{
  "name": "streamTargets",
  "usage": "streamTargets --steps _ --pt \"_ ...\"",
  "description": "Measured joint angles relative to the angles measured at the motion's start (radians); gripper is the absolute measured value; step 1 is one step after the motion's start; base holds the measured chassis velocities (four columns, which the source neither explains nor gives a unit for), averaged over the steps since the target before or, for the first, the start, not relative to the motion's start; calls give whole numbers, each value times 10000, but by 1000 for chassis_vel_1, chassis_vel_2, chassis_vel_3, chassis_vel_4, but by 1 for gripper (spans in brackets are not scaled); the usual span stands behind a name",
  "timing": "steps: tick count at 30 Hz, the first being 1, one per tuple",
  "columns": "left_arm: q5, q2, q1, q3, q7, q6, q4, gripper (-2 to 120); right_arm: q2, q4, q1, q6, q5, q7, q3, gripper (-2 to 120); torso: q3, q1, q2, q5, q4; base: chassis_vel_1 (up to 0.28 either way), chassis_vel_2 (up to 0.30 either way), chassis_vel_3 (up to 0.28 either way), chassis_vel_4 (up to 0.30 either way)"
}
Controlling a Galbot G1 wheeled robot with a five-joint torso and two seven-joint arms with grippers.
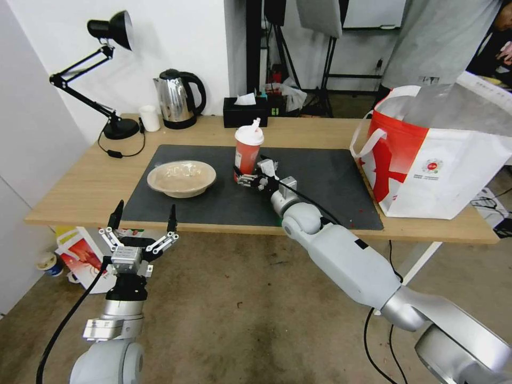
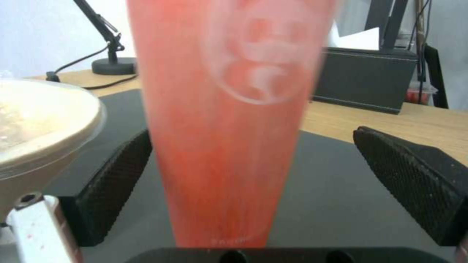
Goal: Pick up the trash from the table and place it into the takeout bag.
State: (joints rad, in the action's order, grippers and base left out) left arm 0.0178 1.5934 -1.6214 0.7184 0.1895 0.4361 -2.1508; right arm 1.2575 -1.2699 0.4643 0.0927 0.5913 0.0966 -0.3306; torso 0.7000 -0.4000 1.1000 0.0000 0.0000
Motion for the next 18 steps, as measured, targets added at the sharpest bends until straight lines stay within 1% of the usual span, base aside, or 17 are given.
streamTargets --steps 11,12,14,18 --pt "-11 0 -5 -19 2 29 53 100 84 243 -46 -4 -37 -27 -52 99 0 0 0 0 0 0 0 0 0" --pt "-11 0 -4 -9 2 32 58 100 98 269 -52 -4 -36 -33 -53 92 0 0 0 0 1 0 0 0 0" --pt "-6 -2 25 -3 2 34 61 100 110 282 -56 -1 -33 -99 -53 81 0 0 0 0 1 0 0 0 0" --pt "-1 -3 74 -3 2 34 77 100 83 235 -55 0 -16 -147 -53 73 0 0 0 -1 0 0 0 0 0"
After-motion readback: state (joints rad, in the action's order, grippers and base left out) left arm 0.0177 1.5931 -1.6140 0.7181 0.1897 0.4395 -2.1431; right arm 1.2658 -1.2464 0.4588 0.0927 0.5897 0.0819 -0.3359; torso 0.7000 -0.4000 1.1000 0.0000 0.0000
